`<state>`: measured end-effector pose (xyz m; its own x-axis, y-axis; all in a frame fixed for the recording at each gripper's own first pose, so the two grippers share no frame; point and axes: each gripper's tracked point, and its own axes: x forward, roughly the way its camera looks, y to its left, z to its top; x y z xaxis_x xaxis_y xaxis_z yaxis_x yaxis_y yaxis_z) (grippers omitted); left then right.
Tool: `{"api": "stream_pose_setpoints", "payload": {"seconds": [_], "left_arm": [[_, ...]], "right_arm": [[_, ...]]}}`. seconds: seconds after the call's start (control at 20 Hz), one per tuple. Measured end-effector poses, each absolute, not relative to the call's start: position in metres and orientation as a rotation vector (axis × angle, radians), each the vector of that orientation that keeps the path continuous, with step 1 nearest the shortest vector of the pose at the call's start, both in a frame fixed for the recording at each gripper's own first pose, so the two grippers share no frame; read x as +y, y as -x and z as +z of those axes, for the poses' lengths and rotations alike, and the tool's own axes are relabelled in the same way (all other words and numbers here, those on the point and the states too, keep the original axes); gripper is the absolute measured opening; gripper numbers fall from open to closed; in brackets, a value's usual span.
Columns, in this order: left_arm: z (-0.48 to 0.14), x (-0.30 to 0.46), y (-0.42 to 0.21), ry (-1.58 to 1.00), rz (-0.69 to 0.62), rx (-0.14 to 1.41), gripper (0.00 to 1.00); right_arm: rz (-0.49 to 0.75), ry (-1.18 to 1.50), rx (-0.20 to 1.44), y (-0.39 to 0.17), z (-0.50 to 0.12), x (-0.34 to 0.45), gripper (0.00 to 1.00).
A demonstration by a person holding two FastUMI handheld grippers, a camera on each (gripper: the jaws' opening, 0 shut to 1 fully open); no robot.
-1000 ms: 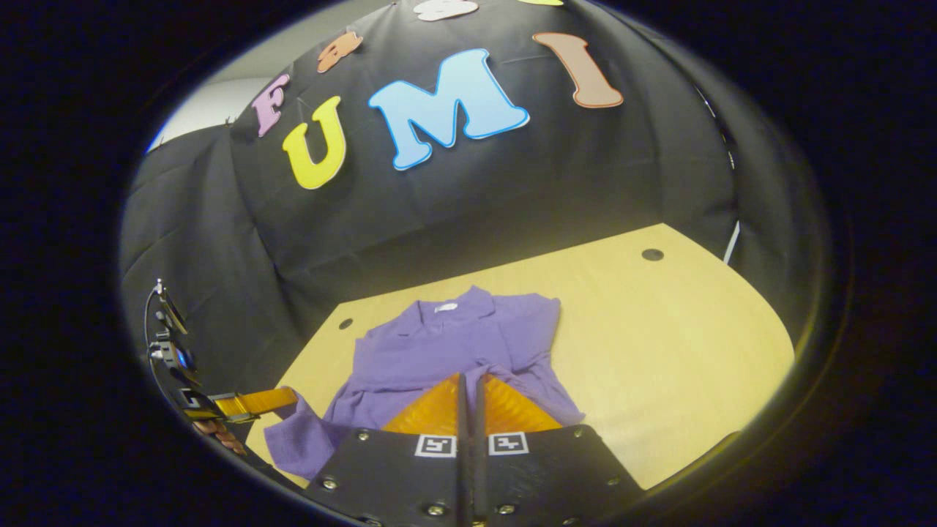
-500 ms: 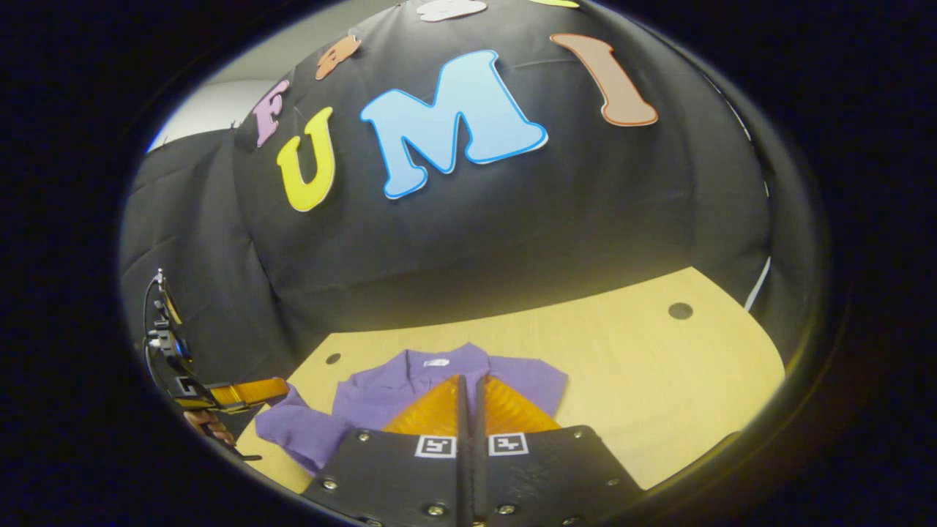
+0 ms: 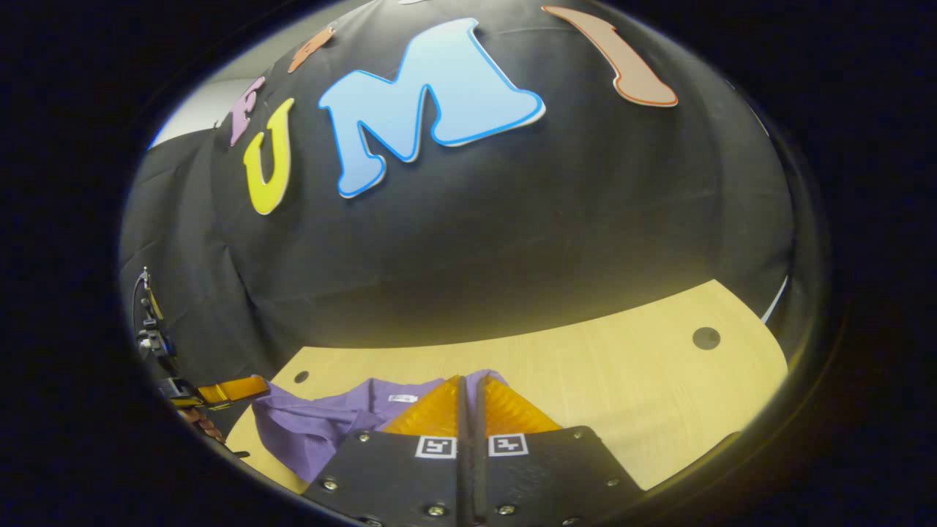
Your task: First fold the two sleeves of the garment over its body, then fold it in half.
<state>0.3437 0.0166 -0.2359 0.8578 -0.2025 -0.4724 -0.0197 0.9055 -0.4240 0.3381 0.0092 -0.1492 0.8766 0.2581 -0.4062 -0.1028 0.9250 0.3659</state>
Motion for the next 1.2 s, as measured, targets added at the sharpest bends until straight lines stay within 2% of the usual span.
{"api": "stream_pose_setpoints", "payload": {"seconds": [0.45, 0.7, 0.8, 0.85, 0.9, 0.95, 1.0, 1.05, 1.1, 1.2], "left_arm": [[-0.281, 0.029, -0.358, 0.326, -0.024, 0.580, 0.06], [-0.286, 0.013, -0.355, 0.214, -0.062, 0.611, 0.13], [-0.283, 0.004, -0.350, 0.190, -0.090, 0.622, 0.12], [-0.280, -0.001, -0.348, 0.187, -0.106, 0.619, 0.15], [-0.276, -0.004, -0.343, 0.187, -0.120, 0.617, 0.28], [-0.273, -0.007, -0.339, 0.183, -0.133, 0.614, 0.35], [-0.271, -0.010, -0.335, 0.178, -0.143, 0.612, 0.31], [-0.265, -0.014, -0.330, 0.179, -0.161, 0.610, 0.41], [-0.259, -0.015, -0.324, 0.178, -0.176, 0.603, 0.51], [-0.242, -0.015, -0.312, 0.157, -0.193, 0.571, 0.70]], "right_arm": [[0.128, -0.256, 0.539, -0.364, -0.203, 0.009, 0.02], [0.111, -0.173, 0.547, -0.361, -0.202, 0.009, 0.05], [0.106, -0.141, 0.540, -0.353, -0.195, 0.009, 0.11], [0.098, -0.133, 0.534, -0.350, -0.191, 0.008, 0.19], [0.091, -0.129, 0.527, -0.347, -0.187, 0.007, 0.22], [0.081, -0.124, 0.521, -0.342, -0.181, 0.006, 0.32], [0.074, -0.123, 0.515, -0.338, -0.176, 0.004, 0.37], [0.066, -0.120, 0.506, -0.332, -0.170, 0.004, 0.55], [0.055, -0.115, 0.498, -0.326, -0.164, 0.003, 0.58], [0.032, -0.102, 0.478, -0.313, -0.150, 0.002, 0.81]]}}
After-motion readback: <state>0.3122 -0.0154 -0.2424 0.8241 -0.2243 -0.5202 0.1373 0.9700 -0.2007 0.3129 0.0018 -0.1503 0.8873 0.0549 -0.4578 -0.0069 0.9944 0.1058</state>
